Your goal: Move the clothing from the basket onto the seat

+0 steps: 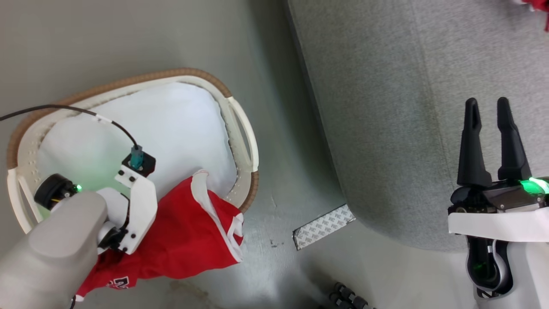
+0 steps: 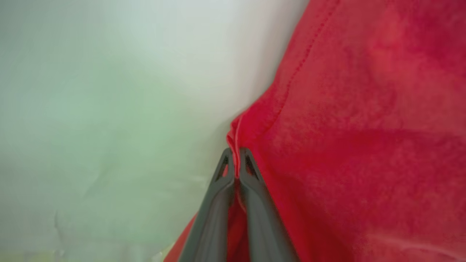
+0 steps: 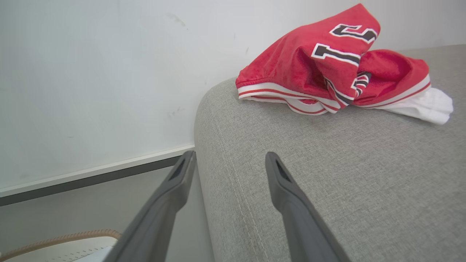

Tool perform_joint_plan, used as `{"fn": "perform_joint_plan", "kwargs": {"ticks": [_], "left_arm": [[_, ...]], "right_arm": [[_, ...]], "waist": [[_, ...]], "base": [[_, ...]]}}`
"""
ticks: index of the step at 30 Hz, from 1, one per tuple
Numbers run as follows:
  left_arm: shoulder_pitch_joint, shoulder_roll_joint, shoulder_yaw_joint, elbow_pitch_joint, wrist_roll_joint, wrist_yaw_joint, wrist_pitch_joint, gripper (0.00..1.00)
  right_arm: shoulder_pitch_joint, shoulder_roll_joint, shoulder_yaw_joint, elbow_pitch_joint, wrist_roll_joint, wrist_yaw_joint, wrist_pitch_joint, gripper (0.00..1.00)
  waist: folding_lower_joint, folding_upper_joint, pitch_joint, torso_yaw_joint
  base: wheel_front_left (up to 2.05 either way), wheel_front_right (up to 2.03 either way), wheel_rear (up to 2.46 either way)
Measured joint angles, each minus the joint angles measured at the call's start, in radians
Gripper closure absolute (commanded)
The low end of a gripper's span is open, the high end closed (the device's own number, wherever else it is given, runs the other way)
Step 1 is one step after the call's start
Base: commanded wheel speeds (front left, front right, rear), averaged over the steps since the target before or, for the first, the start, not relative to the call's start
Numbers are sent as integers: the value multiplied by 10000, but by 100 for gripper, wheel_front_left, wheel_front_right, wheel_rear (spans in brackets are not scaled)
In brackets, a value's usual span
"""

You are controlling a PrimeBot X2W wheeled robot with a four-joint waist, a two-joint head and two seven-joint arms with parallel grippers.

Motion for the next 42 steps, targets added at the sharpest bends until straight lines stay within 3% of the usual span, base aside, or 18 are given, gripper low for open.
{"fn": "perform_joint_plan", "kwargs": {"ticks": [5, 16, 29, 42], "left_arm": [[12, -146, 4, 58, -48, 2, -514, 100], [185, -1672, 153, 554, -522, 17, -2420, 100], [690, -2991, 242, 711, -1122, 2, -5494, 100], [1412, -3551, 520, -104, -1795, 2, -7440, 100]], "right_arm": [[-206, 6, 58, 127, -163, 0, -2, 0], [-101, 4, -470, 332, -1114, 0, -2, 0], [664, -732, -401, 869, -1129, 0, -2, 0], [1505, -1427, 174, 1453, -779, 0, -2, 0]], "waist": [[0, 0, -401, -68], [-1, 0, -2045, 556], [-2, 0, -4377, 1639], [-4, 0, -6761, 2737]], "base": [[0, 0, 0], [0, 0, 0], [0, 0, 0], [0, 0, 0]]}}
